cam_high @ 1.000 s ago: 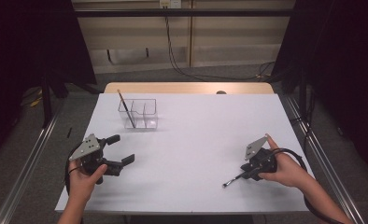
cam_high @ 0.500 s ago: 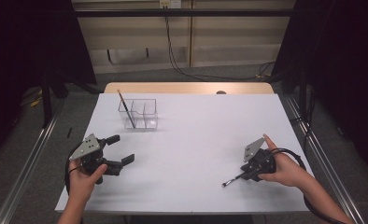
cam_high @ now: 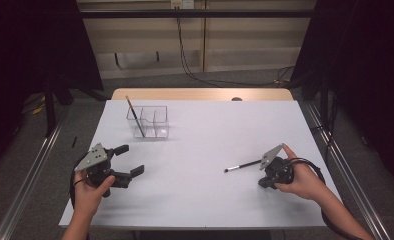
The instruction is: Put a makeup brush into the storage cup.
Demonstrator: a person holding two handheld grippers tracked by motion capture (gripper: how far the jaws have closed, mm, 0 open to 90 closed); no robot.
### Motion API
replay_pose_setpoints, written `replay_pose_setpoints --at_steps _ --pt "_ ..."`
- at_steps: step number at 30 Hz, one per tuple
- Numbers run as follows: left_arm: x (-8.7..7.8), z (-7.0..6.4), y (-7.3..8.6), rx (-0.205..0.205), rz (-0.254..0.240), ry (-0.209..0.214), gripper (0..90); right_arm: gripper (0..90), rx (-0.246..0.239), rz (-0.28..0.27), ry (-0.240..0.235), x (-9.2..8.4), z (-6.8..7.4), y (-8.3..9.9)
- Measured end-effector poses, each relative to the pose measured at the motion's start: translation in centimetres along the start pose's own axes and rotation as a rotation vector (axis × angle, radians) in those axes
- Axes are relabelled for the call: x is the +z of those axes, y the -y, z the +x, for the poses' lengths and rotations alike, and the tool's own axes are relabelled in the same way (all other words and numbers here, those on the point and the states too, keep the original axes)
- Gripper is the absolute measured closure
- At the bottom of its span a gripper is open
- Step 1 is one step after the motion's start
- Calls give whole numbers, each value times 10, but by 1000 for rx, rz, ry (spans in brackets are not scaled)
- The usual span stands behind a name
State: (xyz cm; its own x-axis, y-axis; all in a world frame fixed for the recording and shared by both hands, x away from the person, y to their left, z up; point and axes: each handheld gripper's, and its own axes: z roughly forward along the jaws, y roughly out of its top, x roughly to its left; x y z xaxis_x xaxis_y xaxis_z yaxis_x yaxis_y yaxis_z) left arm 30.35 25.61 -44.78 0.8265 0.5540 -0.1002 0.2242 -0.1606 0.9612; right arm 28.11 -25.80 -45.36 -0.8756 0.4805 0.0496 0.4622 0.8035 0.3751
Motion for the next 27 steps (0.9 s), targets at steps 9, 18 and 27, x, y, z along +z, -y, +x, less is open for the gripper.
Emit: replay_pose_setpoints --at_steps 9,18,27 --pt "-3 4 2 -21 -5 3 39 329 13 -340 102 25 -63 -54" --pt "-10 10 6 -33 -12 -11 43 738 -28 -272 89 43 -72 -54" --pt "-10 3 3 -17 -7 -7 48 840 -19 -206 66 38 -56 -52"
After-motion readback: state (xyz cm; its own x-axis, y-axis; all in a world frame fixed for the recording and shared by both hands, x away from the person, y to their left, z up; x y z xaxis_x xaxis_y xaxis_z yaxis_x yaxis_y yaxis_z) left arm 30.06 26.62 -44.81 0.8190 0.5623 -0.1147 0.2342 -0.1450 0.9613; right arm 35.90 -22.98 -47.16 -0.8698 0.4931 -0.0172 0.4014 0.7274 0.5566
